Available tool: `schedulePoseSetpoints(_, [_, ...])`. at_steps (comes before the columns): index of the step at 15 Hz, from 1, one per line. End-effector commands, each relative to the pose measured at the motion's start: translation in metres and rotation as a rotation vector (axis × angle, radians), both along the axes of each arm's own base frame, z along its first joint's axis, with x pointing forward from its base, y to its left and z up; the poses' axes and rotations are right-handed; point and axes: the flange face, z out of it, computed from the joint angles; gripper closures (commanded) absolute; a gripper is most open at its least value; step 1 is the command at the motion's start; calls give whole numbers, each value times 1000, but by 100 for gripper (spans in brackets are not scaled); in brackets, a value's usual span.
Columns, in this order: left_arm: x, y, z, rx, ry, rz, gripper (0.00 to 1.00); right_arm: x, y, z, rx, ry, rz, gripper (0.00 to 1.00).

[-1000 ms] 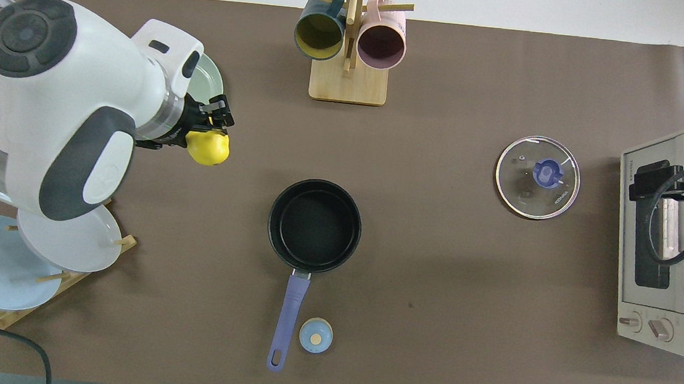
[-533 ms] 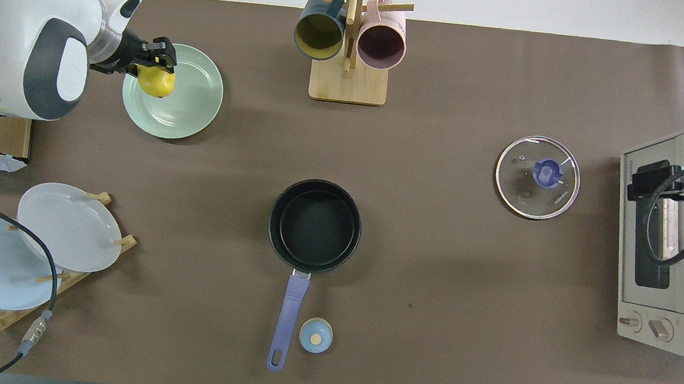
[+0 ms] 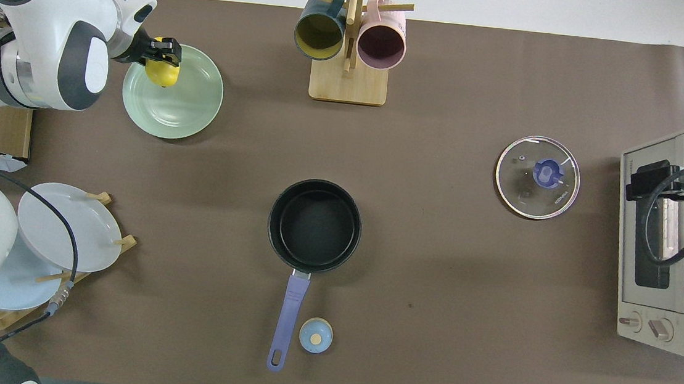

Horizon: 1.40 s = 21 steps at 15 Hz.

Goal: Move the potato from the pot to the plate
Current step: 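Lower the potato onto the green plate and open the left gripper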

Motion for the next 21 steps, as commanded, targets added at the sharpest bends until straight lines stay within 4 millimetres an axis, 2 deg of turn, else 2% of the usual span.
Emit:
schedulePoseSetpoints(1, [-6, 0, -10, 26, -8, -61, 75, -2, 2, 4, 2, -6, -2, 0])
schedulePoseSetpoints(2, [-8, 0, -12, 28, -3, -64, 67, -2, 2, 4, 2, -6, -2, 0])
schedulePoseSetpoints(3, [-10, 0, -14, 29, 0, -70, 51, -2, 2, 4, 2, -6, -2, 0])
schedulePoseSetpoints(4, [-12, 1, -15, 29, 2, -72, 24, -2, 2, 4, 2, -6, -2, 0])
schedulePoseSetpoints(5, [-12, 2, -16, 29, 2, -72, 10, -2, 2, 4, 2, -6, -2, 0])
schedulePoseSetpoints(6, [-12, 1, -15, 29, 0, -73, 0, -2, 2, 4, 2, -6, -2, 0])
schedulePoseSetpoints(9, [-10, 6, -6, 30, -3, -68, 0, -2, 2, 4, 4, -6, -4, 0])
schedulePoseSetpoints(12, [-16, 14, 31, 30, -2, -59, 0, -2, 2, 4, 2, -6, -4, 0])
schedulePoseSetpoints(15, [-32, 30, 97, 21, 9, -36, 0, -2, 2, 4, 2, -6, -4, 0])
schedulePoseSetpoints(16, [-39, 38, 113, 26, 19, -28, 0, -2, 2, 4, 2, -5, -5, 0])
schedulePoseSetpoints(18, [-56, 53, 149, 32, 39, -11, 0, -2, 3, 4, 2, -6, -4, 0])
schedulePoseSetpoints(21, [-92, 66, 208, 43, 69, 8, 0, -2, 2, 4, 2, -5, -4, 0])
